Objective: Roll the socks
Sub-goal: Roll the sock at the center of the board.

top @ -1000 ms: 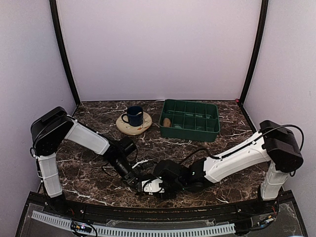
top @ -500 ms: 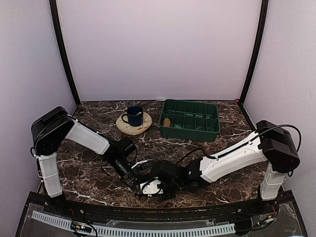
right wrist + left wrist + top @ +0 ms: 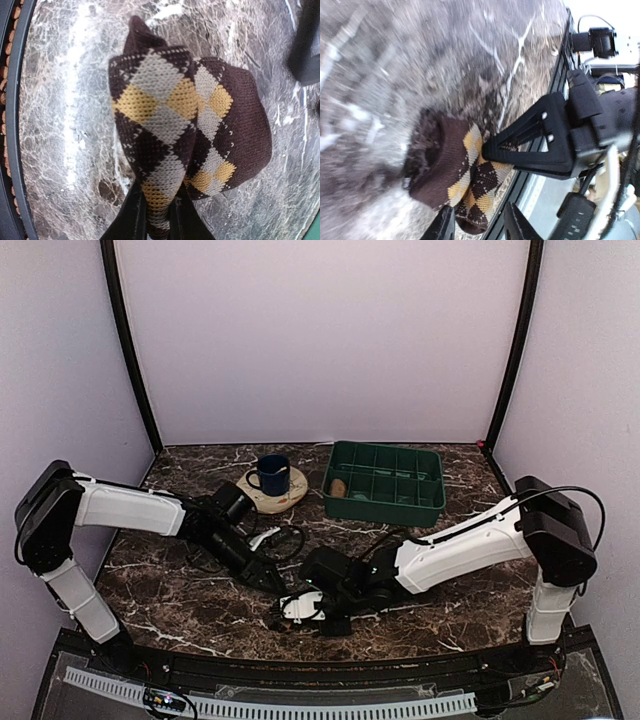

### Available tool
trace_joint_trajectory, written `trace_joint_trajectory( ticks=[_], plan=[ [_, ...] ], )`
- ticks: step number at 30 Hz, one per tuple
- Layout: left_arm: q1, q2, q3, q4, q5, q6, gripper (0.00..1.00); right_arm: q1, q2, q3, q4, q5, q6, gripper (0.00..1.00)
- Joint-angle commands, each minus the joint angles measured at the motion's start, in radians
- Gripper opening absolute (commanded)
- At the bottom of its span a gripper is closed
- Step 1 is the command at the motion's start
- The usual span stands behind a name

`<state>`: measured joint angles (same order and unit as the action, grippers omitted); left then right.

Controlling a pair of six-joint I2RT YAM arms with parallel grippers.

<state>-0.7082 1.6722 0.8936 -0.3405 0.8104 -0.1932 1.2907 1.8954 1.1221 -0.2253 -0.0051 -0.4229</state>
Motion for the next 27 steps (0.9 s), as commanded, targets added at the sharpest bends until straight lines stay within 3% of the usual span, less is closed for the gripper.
trace_joint_trajectory(
  ticks=[1, 8, 15, 27],
  plan=[
    [0.012, -0.088, -0.015, -0.021, -0.13, -0.043, 0.37, -0.019, 0.052, 0.023, -0.109, -0.099, 0.076, 0.04],
    [0.007, -0.224, -0.095, 0.043, -0.333, -0.081, 0.37, -0.074, 0.116, 0.192, -0.282, -0.273, 0.138, 0.04],
    [-0.018, -0.365, -0.216, 0.18, -0.546, -0.151, 0.45, -0.149, 0.166, 0.295, -0.414, -0.422, 0.163, 0.04],
    [-0.187, -0.54, -0.389, 0.334, -0.783, -0.201, 0.43, -0.213, 0.276, 0.423, -0.548, -0.597, 0.185, 0.04]
  ],
)
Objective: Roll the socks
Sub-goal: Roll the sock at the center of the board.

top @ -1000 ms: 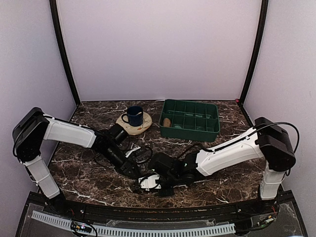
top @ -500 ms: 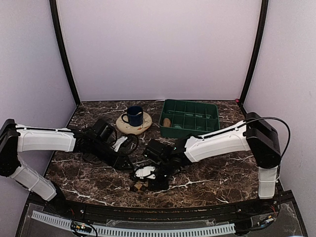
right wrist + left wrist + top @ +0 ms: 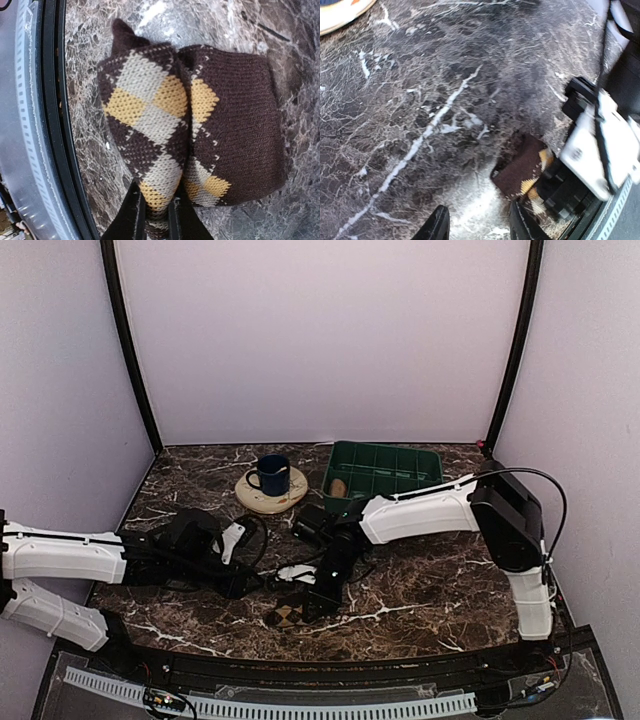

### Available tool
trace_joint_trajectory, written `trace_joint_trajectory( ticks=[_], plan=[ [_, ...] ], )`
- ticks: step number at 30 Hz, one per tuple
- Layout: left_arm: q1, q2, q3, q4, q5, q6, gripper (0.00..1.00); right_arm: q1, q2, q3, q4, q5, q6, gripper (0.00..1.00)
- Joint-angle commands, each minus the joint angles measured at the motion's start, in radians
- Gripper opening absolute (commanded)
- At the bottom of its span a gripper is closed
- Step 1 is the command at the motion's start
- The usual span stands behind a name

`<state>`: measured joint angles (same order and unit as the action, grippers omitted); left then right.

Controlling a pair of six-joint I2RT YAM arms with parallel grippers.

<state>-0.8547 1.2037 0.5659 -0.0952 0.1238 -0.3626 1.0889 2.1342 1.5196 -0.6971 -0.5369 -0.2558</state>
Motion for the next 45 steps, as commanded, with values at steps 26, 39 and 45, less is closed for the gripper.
trace_joint_trajectory(
  ticks=[26, 39, 45],
  plan=[
    [-0.435, -0.002, -0.069, 0.188, -0.287, 0.222, 0.46, -0.058, 0.111, 0.115, -0.143, -0.154, 0.012, 0.04],
    [-0.451, 0.148, -0.013, 0.235, -0.328, 0.368, 0.47, -0.058, 0.118, 0.123, -0.16, -0.162, 0.004, 0.04],
    [-0.452, 0.191, 0.004, 0.249, -0.356, 0.406, 0.48, -0.059, 0.12, 0.134, -0.173, -0.171, -0.005, 0.03]
  ],
)
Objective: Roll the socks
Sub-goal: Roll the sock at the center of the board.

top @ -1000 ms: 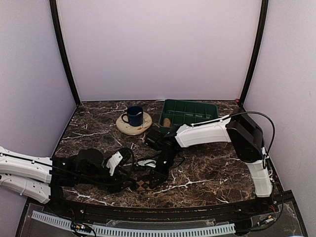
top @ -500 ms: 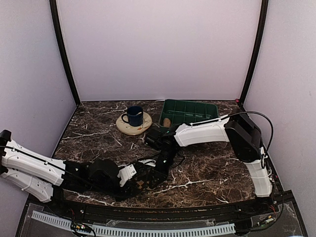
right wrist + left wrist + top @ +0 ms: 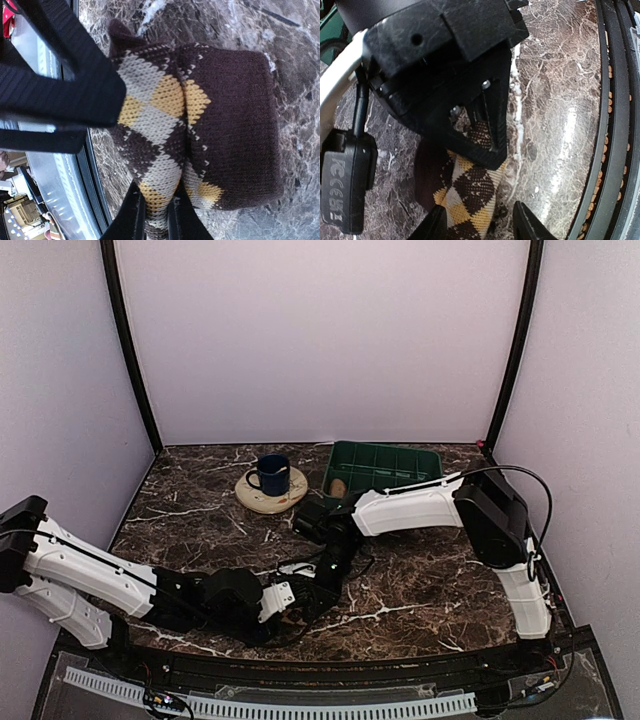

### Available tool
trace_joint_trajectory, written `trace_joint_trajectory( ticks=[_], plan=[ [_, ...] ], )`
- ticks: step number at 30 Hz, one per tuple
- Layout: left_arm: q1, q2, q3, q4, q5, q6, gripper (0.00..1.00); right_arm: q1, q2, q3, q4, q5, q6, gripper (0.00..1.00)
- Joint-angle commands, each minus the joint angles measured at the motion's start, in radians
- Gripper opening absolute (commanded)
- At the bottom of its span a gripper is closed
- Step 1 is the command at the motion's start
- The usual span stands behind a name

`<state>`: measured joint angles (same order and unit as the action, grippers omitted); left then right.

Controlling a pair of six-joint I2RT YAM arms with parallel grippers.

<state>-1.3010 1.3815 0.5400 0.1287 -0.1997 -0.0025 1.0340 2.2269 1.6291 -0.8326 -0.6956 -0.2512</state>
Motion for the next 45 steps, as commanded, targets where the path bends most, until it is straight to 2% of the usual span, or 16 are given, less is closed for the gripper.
trace_joint_trajectory(
  ticks=[1, 18, 32, 36, 40, 45],
  plan=[
    [-0.006, 0.017, 0.032, 0.029, -0.035, 0.053, 0.48, -0.003, 0.027, 0.025, -0.039, -0.012, -0.01, 0.03],
    [-0.006, 0.109, 0.048, 0.009, -0.067, 0.059, 0.46, -0.004, 0.022, 0.013, -0.043, -0.031, -0.02, 0.03],
    [-0.006, 0.148, 0.054, -0.024, -0.065, 0.028, 0.08, -0.009, 0.022, 0.009, -0.037, -0.042, -0.013, 0.03],
    [-0.006, 0.147, 0.051, -0.029, -0.052, 0.02, 0.03, -0.02, 0.008, -0.015, -0.004, -0.057, 0.008, 0.1],
    [-0.004, 0.149, 0.049, -0.032, -0.035, 0.011, 0.0, -0.045, -0.037, -0.089, 0.086, -0.103, 0.053, 0.26],
    [0.006, 0.157, 0.049, -0.039, 0.011, -0.01, 0.0, -0.068, -0.084, -0.172, 0.181, -0.164, 0.098, 0.33]
  ],
)
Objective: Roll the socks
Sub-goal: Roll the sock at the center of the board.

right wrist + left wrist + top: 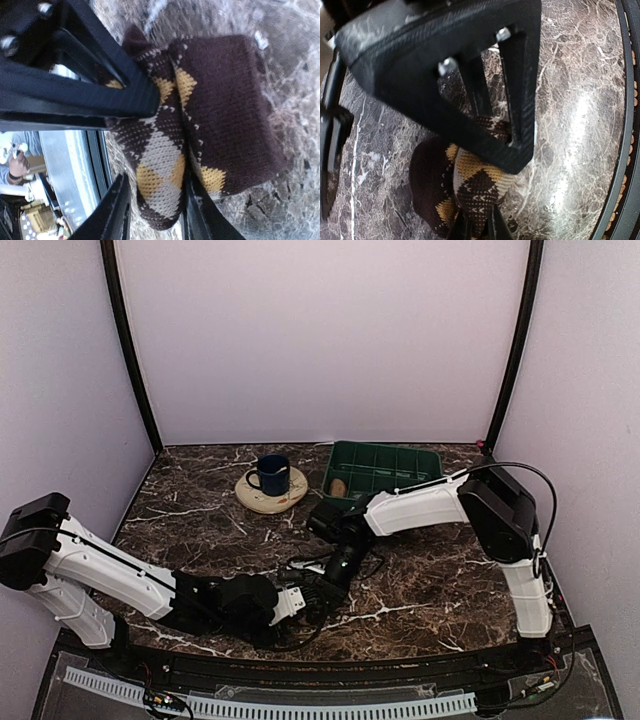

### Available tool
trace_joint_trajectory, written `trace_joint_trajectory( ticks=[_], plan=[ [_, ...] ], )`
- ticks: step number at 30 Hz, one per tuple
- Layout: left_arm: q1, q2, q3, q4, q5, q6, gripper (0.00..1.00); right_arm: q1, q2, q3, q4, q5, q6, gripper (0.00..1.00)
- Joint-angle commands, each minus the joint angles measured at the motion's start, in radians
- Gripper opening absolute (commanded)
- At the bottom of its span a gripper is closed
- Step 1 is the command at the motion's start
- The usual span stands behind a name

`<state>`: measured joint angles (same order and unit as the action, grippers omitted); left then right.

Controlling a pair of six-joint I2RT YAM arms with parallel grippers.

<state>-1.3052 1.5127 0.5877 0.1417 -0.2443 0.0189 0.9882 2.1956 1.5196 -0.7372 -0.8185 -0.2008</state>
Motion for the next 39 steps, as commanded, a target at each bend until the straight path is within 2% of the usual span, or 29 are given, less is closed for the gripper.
trace_joint_trajectory(
  ticks=[1, 10, 18, 30, 39],
  plan=[
    [0.012, 0.027, 0.001, -0.054, 0.066, -0.037, 0.0, -0.027, -0.063, -0.08, 0.108, -0.051, 0.059, 0.33],
    [0.073, 0.015, 0.004, -0.077, 0.204, -0.067, 0.0, -0.072, -0.17, -0.227, 0.317, -0.073, 0.176, 0.37],
    [0.176, 0.01, 0.03, -0.13, 0.388, -0.102, 0.0, -0.092, -0.264, -0.35, 0.488, 0.021, 0.252, 0.38],
    [0.323, 0.11, 0.1, -0.227, 0.72, -0.15, 0.0, -0.074, -0.424, -0.551, 0.673, 0.244, 0.237, 0.39],
    [0.392, 0.17, 0.13, -0.247, 0.864, -0.179, 0.0, 0.07, -0.525, -0.66, 0.741, 0.588, 0.146, 0.39]
  ],
)
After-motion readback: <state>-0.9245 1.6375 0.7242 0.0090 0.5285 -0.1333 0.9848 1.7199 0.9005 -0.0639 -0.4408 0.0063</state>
